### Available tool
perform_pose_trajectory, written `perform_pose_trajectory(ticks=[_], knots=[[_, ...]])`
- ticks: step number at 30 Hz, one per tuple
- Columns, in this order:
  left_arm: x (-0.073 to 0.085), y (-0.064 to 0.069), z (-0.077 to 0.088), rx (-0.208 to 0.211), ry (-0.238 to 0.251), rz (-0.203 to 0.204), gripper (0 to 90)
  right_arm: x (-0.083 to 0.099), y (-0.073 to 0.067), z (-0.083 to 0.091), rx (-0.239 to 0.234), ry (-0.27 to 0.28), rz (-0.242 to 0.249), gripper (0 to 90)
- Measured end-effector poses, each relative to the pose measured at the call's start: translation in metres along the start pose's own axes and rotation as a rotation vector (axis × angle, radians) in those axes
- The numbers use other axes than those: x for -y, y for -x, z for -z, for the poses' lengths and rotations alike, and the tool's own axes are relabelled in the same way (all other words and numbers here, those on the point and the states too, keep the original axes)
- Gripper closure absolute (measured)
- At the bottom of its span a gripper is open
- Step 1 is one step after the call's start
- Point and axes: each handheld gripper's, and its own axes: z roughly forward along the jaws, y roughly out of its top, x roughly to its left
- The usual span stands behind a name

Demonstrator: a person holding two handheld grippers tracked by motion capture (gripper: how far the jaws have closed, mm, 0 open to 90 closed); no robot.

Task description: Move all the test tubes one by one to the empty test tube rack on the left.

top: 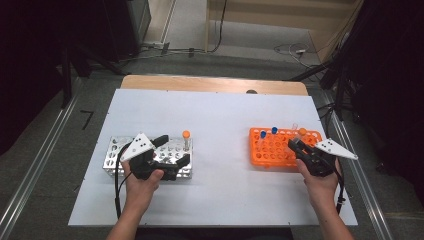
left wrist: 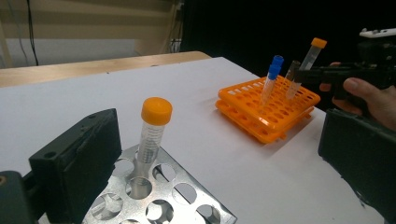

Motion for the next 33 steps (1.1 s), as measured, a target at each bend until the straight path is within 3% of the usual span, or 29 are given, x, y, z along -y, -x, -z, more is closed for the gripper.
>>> perform_pose_trajectory(ticks=[8, 11, 16, 28, 33], knots=[[-0.001, 0.002, -0.002, 0.008, -0.008, -0.003, 0.0, -0.020, -0.023, 0.015, -0.091, 0.039, 0.052, 73.1], [-0.001, 0.003, -0.004, 0.014, -0.007, 0.000, 0.0, -0.029, -0.036, 0.016, -0.148, 0.052, 0.073, 73.1], [-0.002, 0.005, -0.007, 0.030, -0.016, -0.004, 0.0, -0.035, -0.046, 0.012, -0.211, 0.049, 0.081, 73.1], [-0.002, 0.014, -0.017, 0.079, -0.033, -0.019, 0.0, -0.025, -0.074, -0.005, -0.386, 0.007, 0.109, 73.2], [-0.005, 0.018, -0.019, 0.096, -0.029, -0.023, 0.0, -0.020, -0.088, -0.011, -0.438, -0.019, 0.126, 73.2]])
